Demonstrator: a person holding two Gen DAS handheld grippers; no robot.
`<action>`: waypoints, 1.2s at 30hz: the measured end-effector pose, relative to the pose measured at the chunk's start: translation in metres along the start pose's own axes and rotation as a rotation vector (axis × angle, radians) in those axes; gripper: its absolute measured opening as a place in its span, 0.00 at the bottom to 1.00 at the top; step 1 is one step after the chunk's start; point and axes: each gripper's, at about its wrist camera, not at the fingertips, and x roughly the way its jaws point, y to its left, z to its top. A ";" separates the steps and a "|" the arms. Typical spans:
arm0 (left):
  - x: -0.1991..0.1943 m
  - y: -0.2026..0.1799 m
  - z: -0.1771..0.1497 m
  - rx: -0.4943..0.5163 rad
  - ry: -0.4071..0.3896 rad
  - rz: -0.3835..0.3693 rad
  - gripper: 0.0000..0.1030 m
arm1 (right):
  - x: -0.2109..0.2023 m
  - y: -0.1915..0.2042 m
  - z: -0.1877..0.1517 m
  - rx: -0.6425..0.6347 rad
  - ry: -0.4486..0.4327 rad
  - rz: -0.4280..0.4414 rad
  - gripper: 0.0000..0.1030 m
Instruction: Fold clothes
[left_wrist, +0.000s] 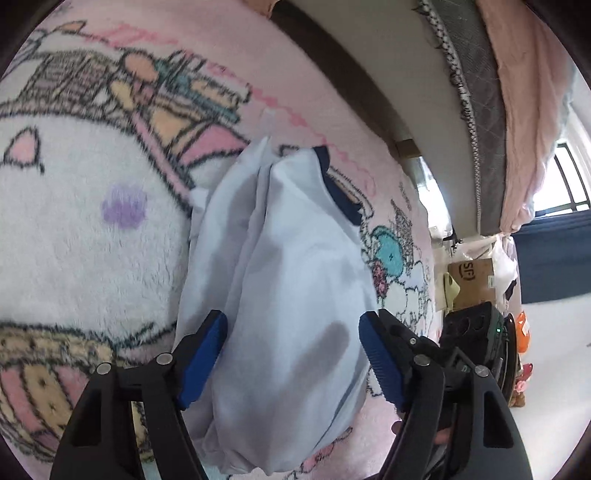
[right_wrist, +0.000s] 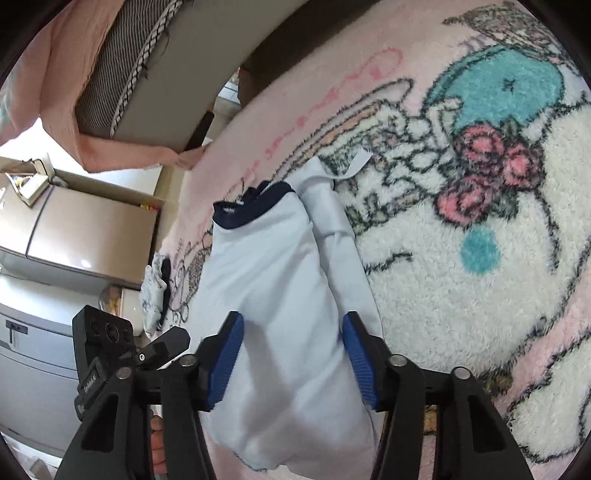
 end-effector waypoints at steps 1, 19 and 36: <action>0.001 -0.001 -0.001 0.009 0.005 0.010 0.68 | 0.000 0.000 0.000 -0.008 0.000 -0.009 0.39; -0.004 0.000 0.001 0.008 0.005 0.065 0.17 | -0.007 0.010 -0.002 -0.087 -0.030 -0.123 0.08; -0.019 -0.004 0.016 0.004 0.075 0.000 0.67 | -0.038 0.002 0.006 -0.103 -0.116 -0.097 0.65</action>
